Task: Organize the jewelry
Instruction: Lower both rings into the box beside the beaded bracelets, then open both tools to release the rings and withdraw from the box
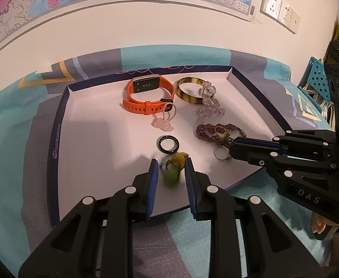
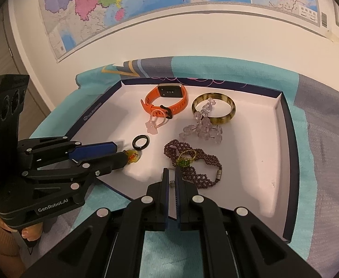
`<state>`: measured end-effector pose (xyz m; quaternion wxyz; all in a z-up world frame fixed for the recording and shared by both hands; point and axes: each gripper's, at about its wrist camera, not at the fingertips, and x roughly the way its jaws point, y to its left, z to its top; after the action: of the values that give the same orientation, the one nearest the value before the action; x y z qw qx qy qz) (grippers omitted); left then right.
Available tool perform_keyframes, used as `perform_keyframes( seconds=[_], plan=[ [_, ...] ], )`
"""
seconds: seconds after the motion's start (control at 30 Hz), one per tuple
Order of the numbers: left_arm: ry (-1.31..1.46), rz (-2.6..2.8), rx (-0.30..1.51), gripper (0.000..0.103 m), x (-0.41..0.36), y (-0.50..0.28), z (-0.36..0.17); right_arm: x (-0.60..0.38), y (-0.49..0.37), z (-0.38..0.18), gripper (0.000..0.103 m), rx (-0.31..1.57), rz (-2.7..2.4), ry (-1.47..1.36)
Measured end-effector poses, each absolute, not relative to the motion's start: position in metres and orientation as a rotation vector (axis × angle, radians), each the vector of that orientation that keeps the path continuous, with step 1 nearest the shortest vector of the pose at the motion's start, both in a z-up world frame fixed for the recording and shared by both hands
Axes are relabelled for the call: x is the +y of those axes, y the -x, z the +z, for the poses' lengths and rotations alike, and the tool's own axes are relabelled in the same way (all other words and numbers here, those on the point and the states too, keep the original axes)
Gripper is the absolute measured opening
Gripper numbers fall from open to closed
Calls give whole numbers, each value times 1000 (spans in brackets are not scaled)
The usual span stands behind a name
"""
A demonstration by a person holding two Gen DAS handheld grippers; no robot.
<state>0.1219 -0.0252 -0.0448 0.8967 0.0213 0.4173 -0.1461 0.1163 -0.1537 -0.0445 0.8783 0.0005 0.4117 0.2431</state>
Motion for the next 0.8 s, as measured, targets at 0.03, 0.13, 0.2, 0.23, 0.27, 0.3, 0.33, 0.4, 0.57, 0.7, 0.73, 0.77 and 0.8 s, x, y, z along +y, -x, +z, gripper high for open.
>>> perform_keyframes(
  seconds=[0.03, 0.13, 0.2, 0.23, 0.27, 0.3, 0.33, 0.4, 0.57, 0.7, 0.73, 0.77, 0.8],
  plan=[
    [-44, -302, 864, 24, -25, -122, -45, -153, -117, -45, 4, 859, 507, -1],
    [-45, -301, 863, 24, -25, -121, -45, -153, -116, -44, 6, 858, 504, -2],
    [-43, -301, 860, 24, -25, -121, -45, -154, -116, -44, 6, 857, 505, -3],
    [-41, -303, 858, 25, -25, -121, -44, -154, -115, -43, 7, 855, 504, -4],
    [-40, -304, 855, 28, -25, -120, -44, -154, -115, -43, 8, 852, 504, -6],
    [-41, -302, 849, 34, -24, -119, -43, -155, -114, -42, 11, 848, 502, -9],
    [-40, -299, 843, 37, -24, -117, -42, -155, -114, -41, 12, 845, 501, -12],
    [-40, -301, 834, 39, -23, -115, -40, -156, -113, -40, 13, 839, 502, -16],
    [-29, -288, 811, 59, -19, -107, -33, -159, -106, -35, 28, 815, 494, -22],
    [-37, -269, 769, 85, -15, -94, -26, -164, -99, -32, 51, 796, 468, -21],
    [-33, -264, 761, 88, -13, -91, -25, -166, -97, -32, 57, 793, 461, -25],
    [-32, -259, 753, 92, -11, -88, -24, -168, -95, -32, 60, 789, 455, -29],
    [-36, -246, 742, 97, -10, -84, -23, -171, -92, -31, 70, 781, 447, -35]
  ],
)
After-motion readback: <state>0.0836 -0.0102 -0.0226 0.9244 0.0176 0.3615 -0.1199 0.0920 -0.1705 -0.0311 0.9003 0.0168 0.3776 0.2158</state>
